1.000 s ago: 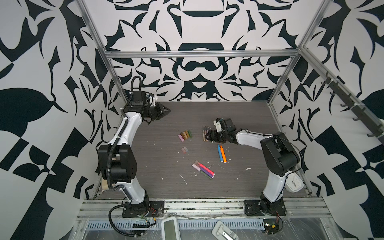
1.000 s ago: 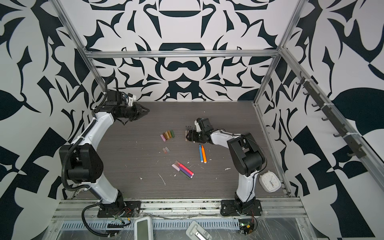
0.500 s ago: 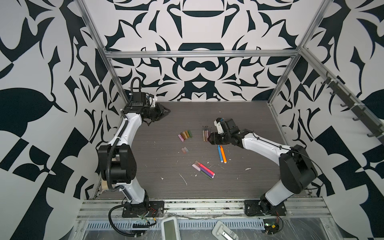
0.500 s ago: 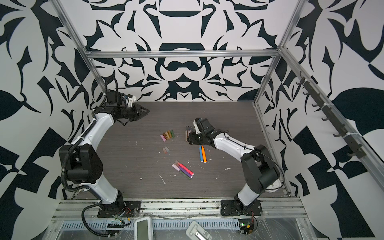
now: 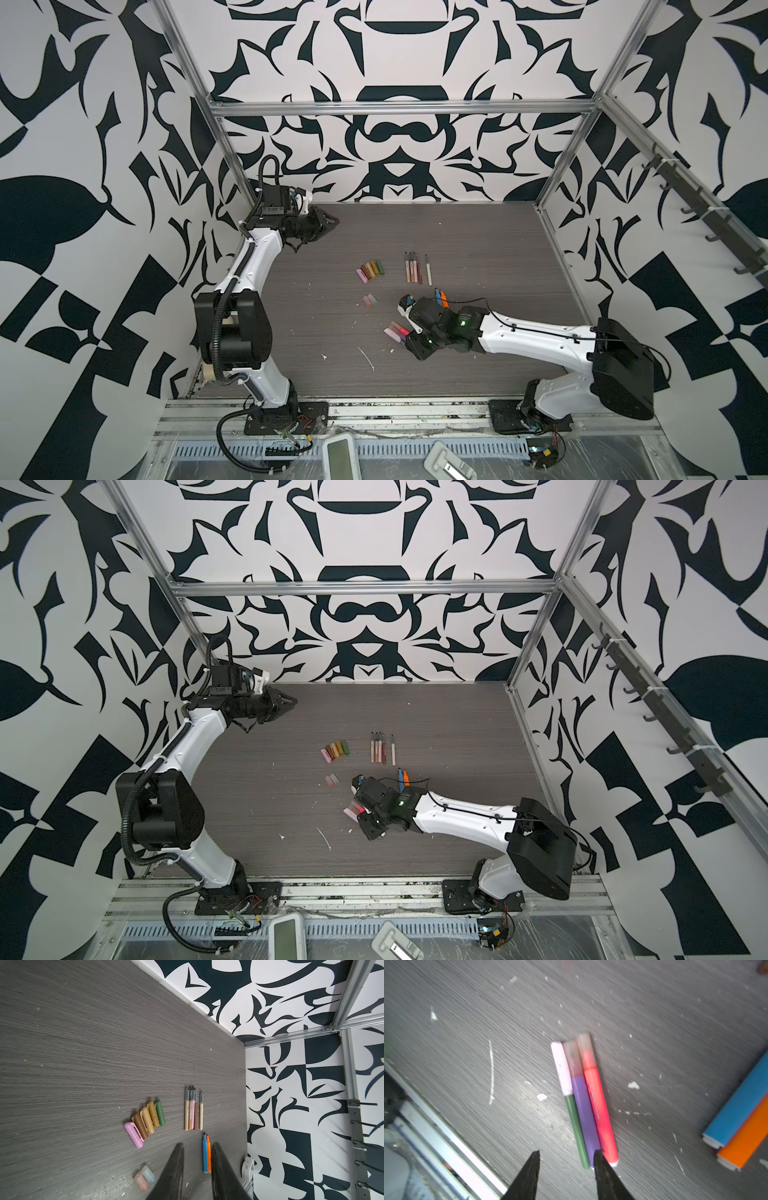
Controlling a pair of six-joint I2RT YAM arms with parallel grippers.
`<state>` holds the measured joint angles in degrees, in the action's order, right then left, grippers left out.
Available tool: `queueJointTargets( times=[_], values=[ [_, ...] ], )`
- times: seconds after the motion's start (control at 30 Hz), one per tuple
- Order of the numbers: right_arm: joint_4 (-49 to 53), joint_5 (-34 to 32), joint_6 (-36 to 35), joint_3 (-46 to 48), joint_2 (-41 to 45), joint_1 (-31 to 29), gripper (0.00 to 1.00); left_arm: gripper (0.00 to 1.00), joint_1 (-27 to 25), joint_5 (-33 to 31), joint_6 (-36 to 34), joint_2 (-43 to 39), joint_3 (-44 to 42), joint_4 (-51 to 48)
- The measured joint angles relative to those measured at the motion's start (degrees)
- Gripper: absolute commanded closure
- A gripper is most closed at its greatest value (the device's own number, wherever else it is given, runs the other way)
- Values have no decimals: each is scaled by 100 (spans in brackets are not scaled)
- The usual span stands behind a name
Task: Open the pen caps
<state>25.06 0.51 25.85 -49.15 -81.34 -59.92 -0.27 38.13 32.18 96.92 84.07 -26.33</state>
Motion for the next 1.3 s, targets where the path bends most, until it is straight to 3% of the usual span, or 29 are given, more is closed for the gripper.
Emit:
queueJointTargets(
  times=[0.2, 0.97, 1.3],
  values=[
    [83, -120, 107, 173, 37, -138, 67, 75, 2, 22, 4, 0, 0, 2],
    [66, -227, -42, -160, -1093, -249, 68, 77, 2, 72, 131, 11, 0, 39],
    [52, -236, -28, -157, -1150, -365, 69, 76, -9, 122, 321, -96, -122, 125]
  ],
)
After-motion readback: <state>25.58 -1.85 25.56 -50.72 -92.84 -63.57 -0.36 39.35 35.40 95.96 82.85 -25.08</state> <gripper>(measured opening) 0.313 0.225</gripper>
